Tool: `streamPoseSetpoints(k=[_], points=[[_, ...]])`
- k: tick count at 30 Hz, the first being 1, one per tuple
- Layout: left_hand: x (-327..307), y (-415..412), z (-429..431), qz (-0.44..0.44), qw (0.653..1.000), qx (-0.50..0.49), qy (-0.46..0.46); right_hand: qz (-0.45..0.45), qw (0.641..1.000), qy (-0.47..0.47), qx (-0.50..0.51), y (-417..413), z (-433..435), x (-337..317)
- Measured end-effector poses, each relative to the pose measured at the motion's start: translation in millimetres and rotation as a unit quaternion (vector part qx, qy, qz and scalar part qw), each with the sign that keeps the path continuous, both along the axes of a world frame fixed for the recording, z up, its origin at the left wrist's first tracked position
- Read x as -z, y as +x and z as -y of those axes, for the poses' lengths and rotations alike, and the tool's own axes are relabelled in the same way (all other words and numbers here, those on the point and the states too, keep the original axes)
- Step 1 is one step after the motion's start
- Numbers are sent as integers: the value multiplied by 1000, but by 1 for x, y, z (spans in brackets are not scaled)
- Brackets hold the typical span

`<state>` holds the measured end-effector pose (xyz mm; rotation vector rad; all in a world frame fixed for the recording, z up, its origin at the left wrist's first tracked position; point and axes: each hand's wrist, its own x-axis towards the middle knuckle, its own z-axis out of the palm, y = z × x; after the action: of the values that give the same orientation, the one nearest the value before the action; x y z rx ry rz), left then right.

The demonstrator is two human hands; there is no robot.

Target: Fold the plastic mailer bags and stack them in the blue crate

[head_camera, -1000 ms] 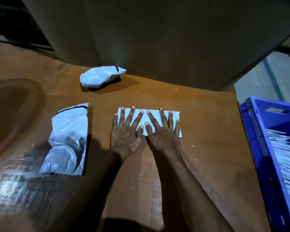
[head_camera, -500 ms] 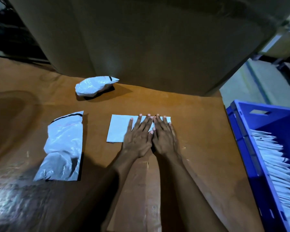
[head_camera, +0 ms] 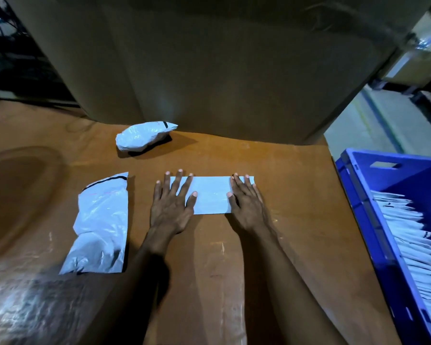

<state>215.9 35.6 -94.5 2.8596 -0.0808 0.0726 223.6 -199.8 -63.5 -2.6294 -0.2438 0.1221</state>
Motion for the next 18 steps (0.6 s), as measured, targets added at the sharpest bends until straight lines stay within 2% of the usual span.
streamPoseSetpoints(k=[3,5,8,12,15,18], points=[[-5,-7,-16,7,996,-78,-38,-56,987,151,19,2,15,-24],[-9,-18,-21,64,989,-109,-75,-25,978,204,43,-11,31,-35],[-10,-34,-16,164,976,-60,-131,46,986,150,61,-33,47,-33],[-7,-45,7,121,976,42,-175,98,994,-2,46,-50,49,-7],[-8,-43,27,77,991,60,-90,144,989,-1,41,-36,19,-9],[-6,-41,31,15,1000,14,-9,89,994,22,-63,-8,-27,-13]])
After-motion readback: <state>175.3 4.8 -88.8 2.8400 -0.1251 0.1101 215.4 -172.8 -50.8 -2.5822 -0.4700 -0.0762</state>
